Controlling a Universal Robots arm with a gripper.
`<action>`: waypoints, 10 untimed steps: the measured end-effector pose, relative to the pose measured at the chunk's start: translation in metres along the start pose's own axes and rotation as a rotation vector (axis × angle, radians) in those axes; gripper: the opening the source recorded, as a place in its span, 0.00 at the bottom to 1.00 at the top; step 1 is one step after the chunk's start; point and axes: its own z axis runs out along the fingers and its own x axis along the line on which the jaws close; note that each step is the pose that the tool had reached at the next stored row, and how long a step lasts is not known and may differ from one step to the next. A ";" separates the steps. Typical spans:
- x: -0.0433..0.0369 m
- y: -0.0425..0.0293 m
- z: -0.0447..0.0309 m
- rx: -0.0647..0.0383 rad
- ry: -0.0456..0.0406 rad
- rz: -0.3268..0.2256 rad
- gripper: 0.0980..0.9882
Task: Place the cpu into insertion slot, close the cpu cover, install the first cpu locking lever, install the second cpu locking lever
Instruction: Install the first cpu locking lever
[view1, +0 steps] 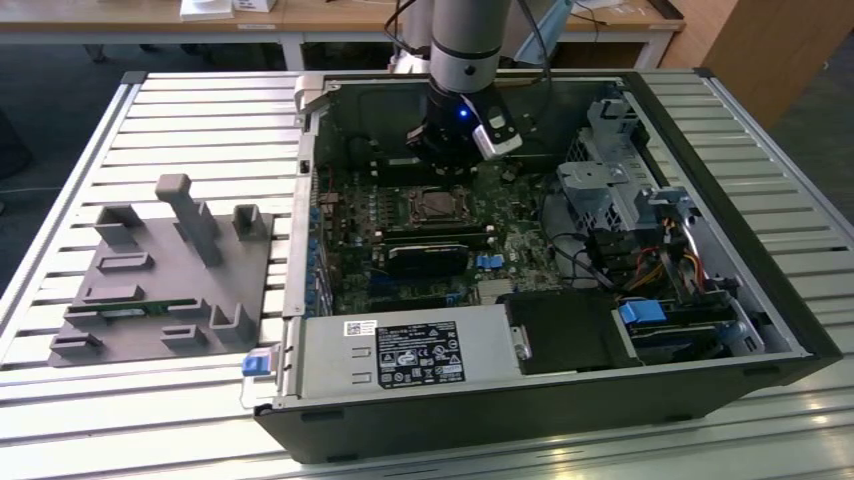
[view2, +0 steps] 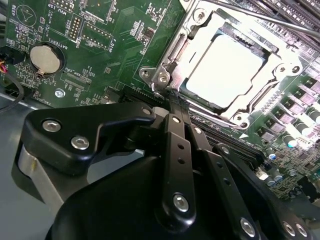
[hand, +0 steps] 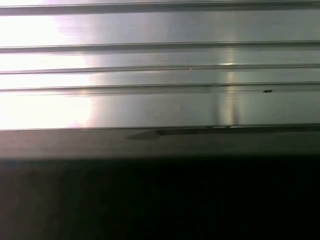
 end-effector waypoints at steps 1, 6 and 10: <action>0.0000 0.0001 0.0002 0.000 -0.0002 0.000 0.01; -0.0001 0.0001 -0.0001 -0.001 -0.0005 0.000 0.01; -0.0001 0.0003 -0.0011 -0.001 -0.0008 0.000 0.01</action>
